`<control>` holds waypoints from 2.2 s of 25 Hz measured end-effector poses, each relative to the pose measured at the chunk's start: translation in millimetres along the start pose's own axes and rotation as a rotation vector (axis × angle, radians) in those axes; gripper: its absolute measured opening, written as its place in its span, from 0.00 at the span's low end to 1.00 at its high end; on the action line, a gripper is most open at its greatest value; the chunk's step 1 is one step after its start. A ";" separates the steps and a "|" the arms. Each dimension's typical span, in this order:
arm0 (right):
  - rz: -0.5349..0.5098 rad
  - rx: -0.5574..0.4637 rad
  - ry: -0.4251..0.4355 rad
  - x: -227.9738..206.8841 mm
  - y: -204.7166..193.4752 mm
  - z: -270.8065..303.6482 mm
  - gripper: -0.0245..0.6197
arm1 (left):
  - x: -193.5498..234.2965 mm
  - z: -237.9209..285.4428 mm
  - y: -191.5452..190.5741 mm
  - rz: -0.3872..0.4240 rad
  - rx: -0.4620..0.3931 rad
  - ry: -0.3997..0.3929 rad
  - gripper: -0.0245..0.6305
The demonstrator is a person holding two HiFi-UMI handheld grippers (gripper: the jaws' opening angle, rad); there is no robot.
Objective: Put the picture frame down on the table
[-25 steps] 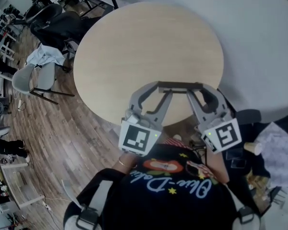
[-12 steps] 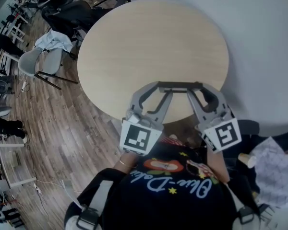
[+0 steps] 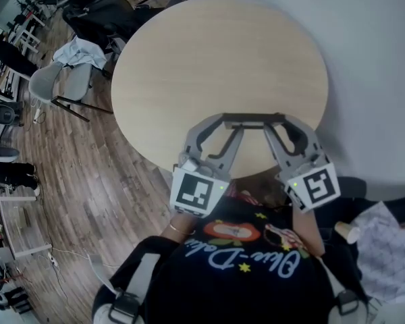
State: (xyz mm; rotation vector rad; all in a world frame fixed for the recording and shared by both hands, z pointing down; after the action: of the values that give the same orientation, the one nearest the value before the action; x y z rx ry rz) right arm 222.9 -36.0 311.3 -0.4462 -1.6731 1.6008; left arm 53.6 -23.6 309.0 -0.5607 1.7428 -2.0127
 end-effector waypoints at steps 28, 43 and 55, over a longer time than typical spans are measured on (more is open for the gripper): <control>0.023 0.099 0.038 -43.7 -32.8 97.8 0.17 | 84.8 67.6 -20.4 -0.046 0.082 -0.002 0.23; 0.068 0.179 0.053 -54.3 -61.7 122.9 0.17 | 106.4 94.6 -46.4 -0.088 0.138 -0.011 0.23; 0.114 0.256 0.091 -59.9 -100.2 145.1 0.17 | 122.8 115.5 -79.3 -0.120 0.243 -0.005 0.23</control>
State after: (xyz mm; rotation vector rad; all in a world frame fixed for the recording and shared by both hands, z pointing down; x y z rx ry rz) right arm 182.1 -193.7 401.8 -0.4818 -1.3734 1.8222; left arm 11.5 -176.6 406.7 -0.5999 1.4638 -2.2616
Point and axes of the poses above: the fingertips, and each gripper's own axes: z forward along the fingers, x to its left, y out of its top, the point moved 8 cm from there along -z, backward along the fingers, and after that the axes turned 12 degrees about -z, right-handed, at the moved point
